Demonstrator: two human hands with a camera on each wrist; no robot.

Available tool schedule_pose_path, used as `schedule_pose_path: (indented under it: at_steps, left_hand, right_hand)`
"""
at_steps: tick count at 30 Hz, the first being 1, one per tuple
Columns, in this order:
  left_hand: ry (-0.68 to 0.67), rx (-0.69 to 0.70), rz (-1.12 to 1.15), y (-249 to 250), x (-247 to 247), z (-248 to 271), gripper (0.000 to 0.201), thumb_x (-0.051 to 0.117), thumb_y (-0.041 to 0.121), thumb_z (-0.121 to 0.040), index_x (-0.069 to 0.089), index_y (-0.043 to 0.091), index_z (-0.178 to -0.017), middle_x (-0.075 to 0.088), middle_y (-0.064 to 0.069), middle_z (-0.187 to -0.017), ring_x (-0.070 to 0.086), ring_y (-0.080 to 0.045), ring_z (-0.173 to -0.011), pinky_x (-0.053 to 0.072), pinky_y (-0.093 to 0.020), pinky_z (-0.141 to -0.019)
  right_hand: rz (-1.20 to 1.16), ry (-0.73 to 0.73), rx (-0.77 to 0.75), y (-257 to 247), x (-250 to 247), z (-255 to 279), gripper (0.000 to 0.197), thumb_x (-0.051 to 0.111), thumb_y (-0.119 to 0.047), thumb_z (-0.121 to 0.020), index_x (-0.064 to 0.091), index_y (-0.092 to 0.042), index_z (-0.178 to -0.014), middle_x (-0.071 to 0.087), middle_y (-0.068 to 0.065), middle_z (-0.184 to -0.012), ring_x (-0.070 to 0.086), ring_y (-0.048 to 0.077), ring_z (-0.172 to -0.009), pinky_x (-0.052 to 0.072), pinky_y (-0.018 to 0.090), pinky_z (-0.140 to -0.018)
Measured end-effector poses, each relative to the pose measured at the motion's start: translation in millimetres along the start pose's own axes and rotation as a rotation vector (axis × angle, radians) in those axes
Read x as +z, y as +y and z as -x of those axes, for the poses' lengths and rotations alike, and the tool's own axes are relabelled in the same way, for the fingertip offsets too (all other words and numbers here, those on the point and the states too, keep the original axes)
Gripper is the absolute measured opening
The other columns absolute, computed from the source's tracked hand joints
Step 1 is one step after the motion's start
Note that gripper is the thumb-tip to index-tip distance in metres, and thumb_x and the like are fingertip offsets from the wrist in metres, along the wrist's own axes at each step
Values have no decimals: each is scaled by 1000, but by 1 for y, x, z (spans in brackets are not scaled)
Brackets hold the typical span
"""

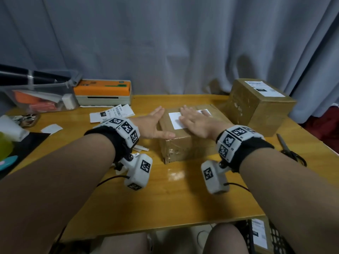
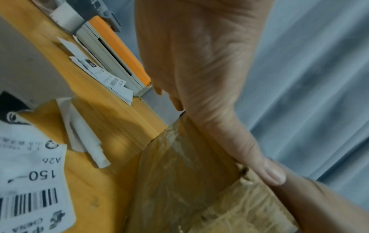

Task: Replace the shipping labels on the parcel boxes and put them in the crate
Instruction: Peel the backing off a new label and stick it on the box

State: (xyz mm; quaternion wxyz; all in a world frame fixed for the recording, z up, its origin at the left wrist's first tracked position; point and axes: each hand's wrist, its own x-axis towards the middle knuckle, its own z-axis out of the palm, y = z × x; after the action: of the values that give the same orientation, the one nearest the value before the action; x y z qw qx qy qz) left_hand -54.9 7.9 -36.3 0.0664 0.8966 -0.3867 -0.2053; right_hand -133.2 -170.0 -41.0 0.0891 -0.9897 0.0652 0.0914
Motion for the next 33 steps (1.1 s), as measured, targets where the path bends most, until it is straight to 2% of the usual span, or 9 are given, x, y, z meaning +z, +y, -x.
schedule_pose_path:
  at_steps: [4,6,9,12,20,24,27,30,33]
  left_hand:
    - [-25,-54,-124,5,-7,2,124,33,83,-55,-12,18,-150,-18,2,-157,-1,-20,-147,8,-52,-118]
    - [16,-106,-189,14,-11,-1,110,21,83,-66,-4,17,-151,-9,0,-159,-4,-23,-147,0,-57,-116]
    - [109,-73,-134,46,-5,-10,75,5,64,-91,7,20,-152,-3,1,-160,-8,-20,-147,-8,-54,-114]
    - [92,-41,-174,65,10,-25,62,7,51,-98,-1,20,-152,-11,3,-159,-9,-16,-146,-6,-49,-117]
    - [72,-109,-225,49,8,-26,63,7,54,-98,-9,23,-150,-17,8,-157,-12,-11,-145,-9,-51,-116]
    - [124,-169,-241,40,9,-23,71,8,60,-94,-9,20,-150,-16,4,-157,-11,-14,-146,-9,-49,-117]
    - [112,-160,-251,38,7,-22,76,9,67,-90,-10,24,-150,-13,2,-158,-7,-17,-147,-4,-48,-118]
    - [83,-133,-234,38,2,-22,73,13,74,-85,-8,41,-147,-8,4,-159,-3,-22,-147,2,-51,-116]
    - [61,-109,-214,30,-1,-20,77,17,76,-83,-7,41,-147,-10,9,-159,-6,-18,-146,-1,-51,-116]
  right_hand:
    - [42,8,117,25,-5,1,54,9,-45,-100,-1,-30,-151,-8,-11,-159,-7,12,-147,-8,49,-116]
    - [38,1,147,25,-7,-1,52,9,-44,-101,-2,-35,-150,-9,-14,-159,-8,15,-147,-9,54,-115]
    - [40,-4,171,21,-5,-1,51,9,-42,-101,-4,-37,-150,-12,-15,-158,-11,17,-147,-9,55,-115]
    - [35,2,156,25,-4,1,52,10,-41,-101,-3,-35,-151,-12,-13,-158,-11,16,-147,-9,54,-116]
    - [-9,18,259,60,-4,23,52,8,-49,-99,-1,-39,-150,-10,-13,-159,-9,22,-147,-10,59,-113]
    - [35,54,295,52,-8,23,53,11,-43,-100,2,-34,-151,-10,-3,-160,-8,22,-148,-11,59,-113]
    - [62,126,184,37,-4,17,54,18,-38,-99,0,-36,-151,-9,1,-160,-8,20,-148,-10,56,-115]
    - [33,97,141,29,5,12,55,14,-55,-96,1,-44,-148,-6,-5,-160,-8,18,-148,-9,59,-113]
    - [30,70,270,42,0,10,68,12,-71,-88,-1,-43,-148,-8,-7,-160,-6,21,-148,-7,64,-110]
